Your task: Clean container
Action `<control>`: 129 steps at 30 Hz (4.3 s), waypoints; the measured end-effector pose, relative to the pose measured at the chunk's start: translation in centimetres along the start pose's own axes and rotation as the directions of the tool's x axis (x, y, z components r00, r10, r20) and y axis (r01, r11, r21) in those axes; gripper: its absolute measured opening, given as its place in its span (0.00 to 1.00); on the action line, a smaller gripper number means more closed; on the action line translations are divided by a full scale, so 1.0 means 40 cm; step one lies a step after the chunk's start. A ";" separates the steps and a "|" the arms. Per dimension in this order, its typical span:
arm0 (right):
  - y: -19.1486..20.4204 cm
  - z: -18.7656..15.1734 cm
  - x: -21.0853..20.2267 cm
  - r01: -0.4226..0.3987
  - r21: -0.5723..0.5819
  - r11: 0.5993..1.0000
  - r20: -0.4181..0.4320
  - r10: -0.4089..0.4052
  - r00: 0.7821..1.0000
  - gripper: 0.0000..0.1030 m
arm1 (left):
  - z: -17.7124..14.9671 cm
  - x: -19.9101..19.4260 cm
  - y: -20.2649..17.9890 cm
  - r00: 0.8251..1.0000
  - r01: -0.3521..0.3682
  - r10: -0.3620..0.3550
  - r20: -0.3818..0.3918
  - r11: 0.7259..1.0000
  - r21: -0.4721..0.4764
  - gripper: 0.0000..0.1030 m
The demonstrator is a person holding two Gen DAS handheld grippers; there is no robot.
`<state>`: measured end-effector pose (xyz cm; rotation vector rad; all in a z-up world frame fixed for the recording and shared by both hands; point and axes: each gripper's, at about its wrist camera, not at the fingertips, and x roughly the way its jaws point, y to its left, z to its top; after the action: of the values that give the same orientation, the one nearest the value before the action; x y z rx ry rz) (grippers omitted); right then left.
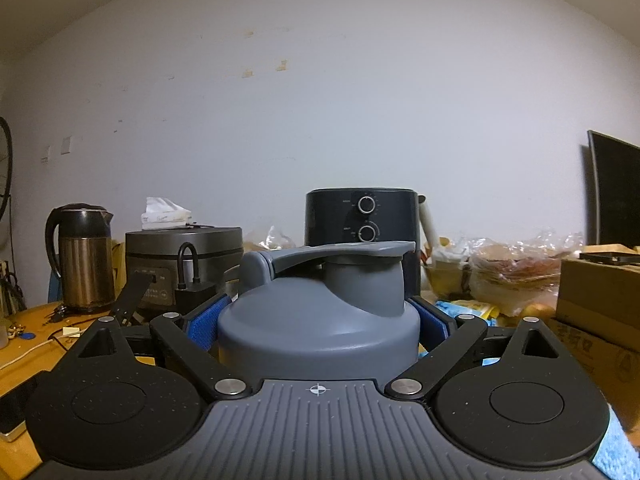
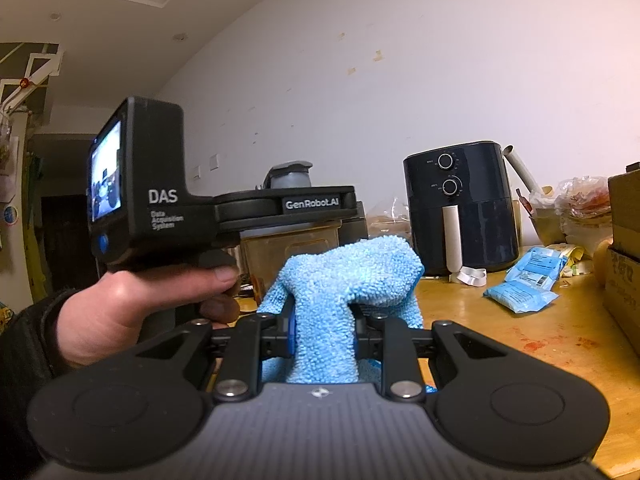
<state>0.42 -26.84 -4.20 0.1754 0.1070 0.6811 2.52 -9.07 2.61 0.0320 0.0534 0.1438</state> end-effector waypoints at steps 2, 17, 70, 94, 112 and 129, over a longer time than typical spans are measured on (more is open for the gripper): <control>0.000 0.000 0.000 -0.002 0.000 1.000 0.000 0.002 1.000 0.22 | -0.001 -0.001 0.005 1.000 0.020 -0.020 0.002 1.000 0.002 0.92; 0.008 0.003 0.016 -0.016 -0.003 1.000 -0.007 0.016 1.000 0.22 | -0.017 -0.001 0.061 0.968 0.247 -0.248 0.038 0.969 0.027 0.92; 0.074 0.107 0.128 0.031 -0.176 0.984 -0.099 -0.050 0.994 0.29 | -0.016 0.091 0.170 0.722 0.692 -0.690 -0.051 0.719 0.060 0.92; 0.034 0.052 0.118 -0.008 -0.096 0.995 -0.012 0.007 1.000 0.25 | -0.019 0.091 0.168 0.712 0.702 -0.701 -0.052 0.708 0.072 0.93; 0.029 0.010 0.136 -0.014 -0.089 0.996 -0.117 0.003 0.993 0.25 | -0.023 0.099 0.170 0.712 0.702 -0.701 -0.051 0.708 0.073 0.93; 0.020 -0.031 0.167 -0.025 -0.107 0.994 -0.244 -0.002 0.970 0.28 | -0.018 0.097 0.165 0.717 0.697 -0.695 -0.055 0.713 0.076 0.93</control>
<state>4.89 -21.85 -5.52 -0.0141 0.3045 0.7168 5.39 -1.95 1.92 0.1006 0.0915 -0.6293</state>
